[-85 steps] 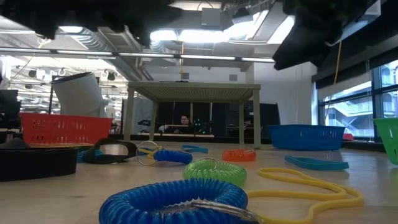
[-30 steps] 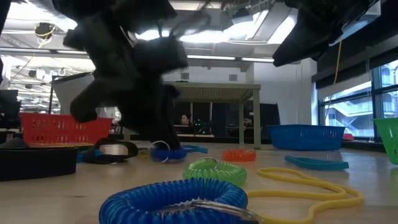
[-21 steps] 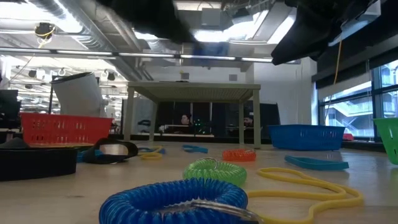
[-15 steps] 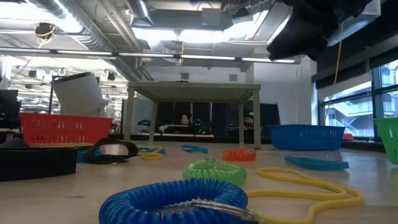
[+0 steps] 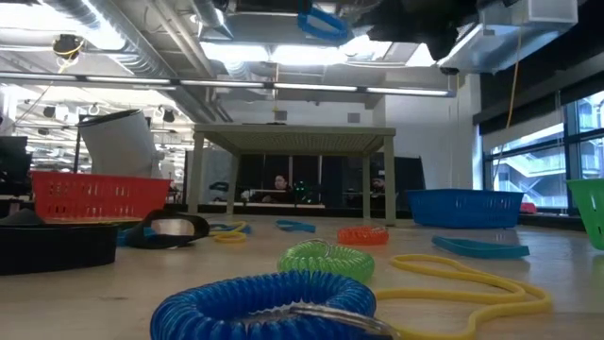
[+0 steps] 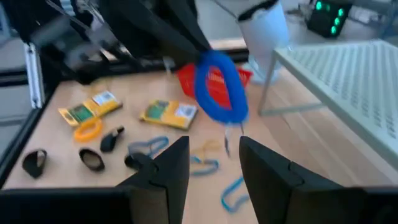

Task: Pick & Place Office Desk Supplies
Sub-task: Put the blue spring keychain into the blue bin

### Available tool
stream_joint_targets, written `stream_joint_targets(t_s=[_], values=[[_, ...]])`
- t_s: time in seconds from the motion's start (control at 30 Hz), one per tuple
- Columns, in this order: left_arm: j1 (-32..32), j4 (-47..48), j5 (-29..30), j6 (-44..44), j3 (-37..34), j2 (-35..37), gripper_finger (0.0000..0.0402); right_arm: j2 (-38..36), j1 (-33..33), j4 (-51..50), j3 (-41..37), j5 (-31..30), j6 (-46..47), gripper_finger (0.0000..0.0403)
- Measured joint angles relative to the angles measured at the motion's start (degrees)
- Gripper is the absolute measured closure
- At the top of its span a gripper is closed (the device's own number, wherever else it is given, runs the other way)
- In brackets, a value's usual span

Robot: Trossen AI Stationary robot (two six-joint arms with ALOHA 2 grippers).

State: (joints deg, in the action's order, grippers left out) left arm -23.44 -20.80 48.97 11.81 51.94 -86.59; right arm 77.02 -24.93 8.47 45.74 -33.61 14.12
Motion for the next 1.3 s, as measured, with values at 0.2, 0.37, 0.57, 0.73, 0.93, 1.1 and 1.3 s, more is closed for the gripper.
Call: stream_joint_targets(t_s=[0.2,0.37,0.57,0.73,0.93,1.1,1.3], values=[[1.2,0.1,-4.3,-0.6,0.0,-0.6,0.0385,1.9,1.4,2.4,0.0,0.0,-0.6,0.0262],[1.0,0.0,-6.8,-0.7,0.0,-0.6,0.0385,2.0,2.2,2.4,0.0,0.0,0.2,0.0262],[0.7,0.0,-7.2,-0.7,0.0,-0.6,0.0385,1.8,2.2,2.4,0.0,0.0,-1.3,0.0262],[0.7,-0.6,-10.8,-0.5,0.0,-0.6,0.0385,1.8,2.5,2.7,0.0,0.0,-1.3,0.0262],[0.9,-3.1,-12.6,-0.5,0.1,-0.6,0.0384,1.9,2.6,3.3,0.0,0.0,-1.1,0.0262],[1.3,-3.1,-12.6,-0.5,0.1,-0.6,0.0384,1.9,2.6,3.5,0.0,2.5,-1.1,0.0262],[1.5,-3.0,-12.6,-0.5,0.1,-0.6,0.0384,2.0,2.6,4.7,0.0,3.2,-1.3,0.0262]])
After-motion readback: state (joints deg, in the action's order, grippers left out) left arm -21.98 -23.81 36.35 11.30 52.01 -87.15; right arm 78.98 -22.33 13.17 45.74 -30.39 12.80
